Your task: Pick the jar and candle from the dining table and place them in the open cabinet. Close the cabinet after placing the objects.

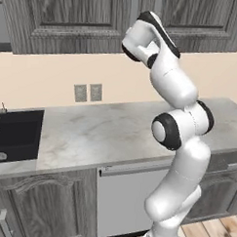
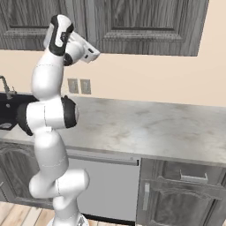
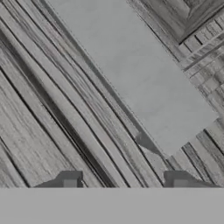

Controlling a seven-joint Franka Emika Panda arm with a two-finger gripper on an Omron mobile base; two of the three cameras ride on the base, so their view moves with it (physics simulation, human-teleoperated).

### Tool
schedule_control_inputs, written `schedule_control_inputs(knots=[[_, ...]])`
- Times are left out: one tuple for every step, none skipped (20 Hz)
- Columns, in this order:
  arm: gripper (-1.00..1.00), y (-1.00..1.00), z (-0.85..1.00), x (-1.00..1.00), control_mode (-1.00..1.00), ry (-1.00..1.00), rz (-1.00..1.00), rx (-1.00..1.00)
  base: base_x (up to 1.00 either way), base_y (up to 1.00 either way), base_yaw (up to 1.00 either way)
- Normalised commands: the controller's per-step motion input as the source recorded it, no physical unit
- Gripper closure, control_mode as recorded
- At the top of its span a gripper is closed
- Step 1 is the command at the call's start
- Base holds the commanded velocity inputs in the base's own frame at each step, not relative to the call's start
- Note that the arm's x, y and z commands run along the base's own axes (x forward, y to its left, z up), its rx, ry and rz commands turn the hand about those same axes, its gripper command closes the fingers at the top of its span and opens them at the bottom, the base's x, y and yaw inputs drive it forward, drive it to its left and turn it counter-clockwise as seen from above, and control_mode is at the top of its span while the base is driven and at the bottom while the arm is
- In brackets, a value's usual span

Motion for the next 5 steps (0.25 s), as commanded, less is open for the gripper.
schedule_control_inputs(knots=[[-1.00, 0.00, 0.09, 0.28, -1.00, 0.00, 0.13, 0.00, 0.00, 0.00, 0.00], [-1.00, 0.00, 0.06, 0.01, -1.00, 0.00, 0.08, 0.00, 0.00, 0.00, 0.00], [-1.00, 0.00, 0.00, 0.00, -1.00, 0.00, 0.02, 0.00, 0.00, 0.00, 0.00], [-1.00, 0.00, 0.00, 0.00, -1.00, 0.00, 0.00, 0.00, 0.00, 0.00, 0.00], [-1.00, 0.00, 0.00, 0.00, -1.00, 0.00, 0.00, 0.00, 0.00, 0.00, 0.00]])
